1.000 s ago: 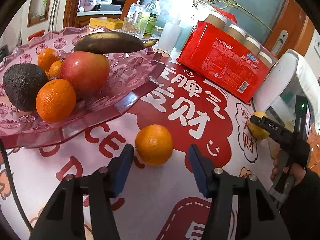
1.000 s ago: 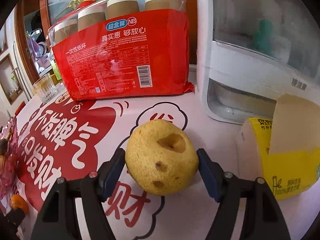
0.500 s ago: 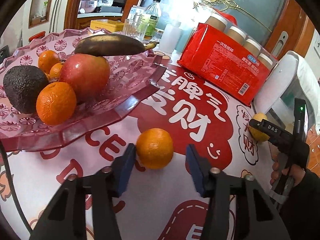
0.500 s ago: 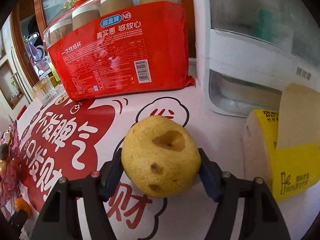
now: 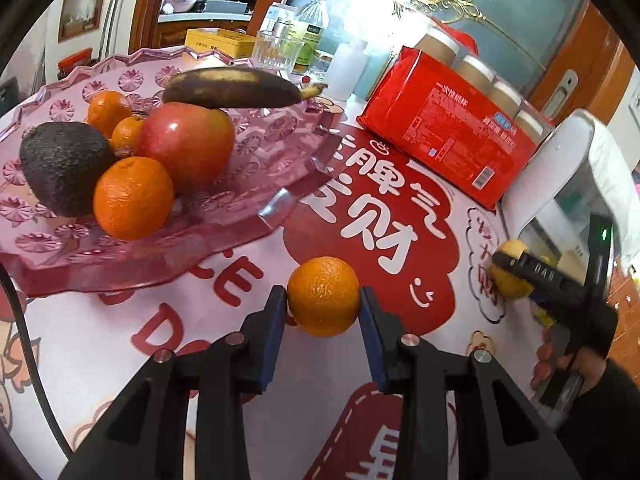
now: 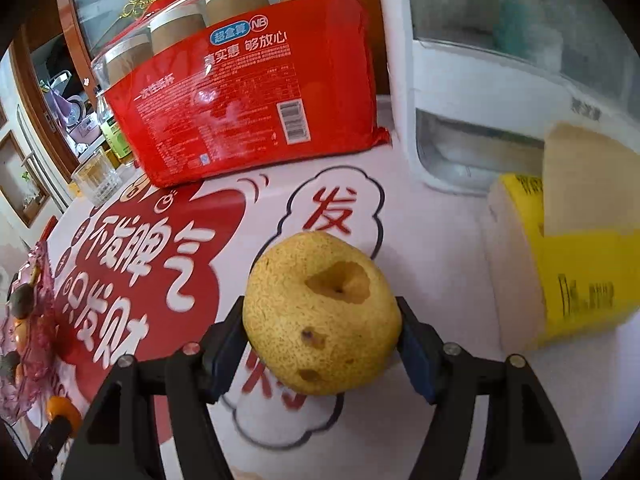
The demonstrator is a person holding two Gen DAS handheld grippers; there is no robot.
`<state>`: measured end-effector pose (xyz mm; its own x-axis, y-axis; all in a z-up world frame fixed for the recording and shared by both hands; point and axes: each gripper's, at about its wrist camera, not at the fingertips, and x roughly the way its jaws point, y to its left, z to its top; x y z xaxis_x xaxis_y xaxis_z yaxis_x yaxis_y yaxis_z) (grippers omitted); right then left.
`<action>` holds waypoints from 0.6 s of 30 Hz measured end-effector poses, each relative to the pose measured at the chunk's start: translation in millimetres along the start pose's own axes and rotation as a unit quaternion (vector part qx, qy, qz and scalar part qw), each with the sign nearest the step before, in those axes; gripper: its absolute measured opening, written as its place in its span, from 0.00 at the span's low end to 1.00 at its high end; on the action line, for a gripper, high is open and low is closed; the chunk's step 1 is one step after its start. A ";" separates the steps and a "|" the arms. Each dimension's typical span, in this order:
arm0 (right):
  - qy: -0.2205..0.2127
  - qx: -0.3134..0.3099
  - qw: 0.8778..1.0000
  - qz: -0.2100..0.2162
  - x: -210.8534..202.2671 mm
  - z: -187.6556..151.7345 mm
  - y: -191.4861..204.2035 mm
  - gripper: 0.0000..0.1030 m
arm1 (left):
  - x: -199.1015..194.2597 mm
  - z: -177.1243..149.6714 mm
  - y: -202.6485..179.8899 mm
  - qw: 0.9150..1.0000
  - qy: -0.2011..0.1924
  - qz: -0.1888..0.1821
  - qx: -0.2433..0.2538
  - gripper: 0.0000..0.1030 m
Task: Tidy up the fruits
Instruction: 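Carry the mandarin and the yellow pear over the pink bowl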
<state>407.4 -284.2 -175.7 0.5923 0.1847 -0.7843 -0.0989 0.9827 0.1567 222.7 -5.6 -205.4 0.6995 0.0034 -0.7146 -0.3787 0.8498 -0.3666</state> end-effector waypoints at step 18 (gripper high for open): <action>0.048 0.025 0.998 0.032 -100.9 -98.1 45.2 0.67 | -109.8 -1.2 10.8 0.998 0.035 -0.045 0.024 0.34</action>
<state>264.7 -256.9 -148.4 0.5069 0.2499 -0.8250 -0.0920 0.9673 0.2365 141.0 2.6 -131.6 0.6844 -0.1102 -0.7207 -0.2855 0.8690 -0.4040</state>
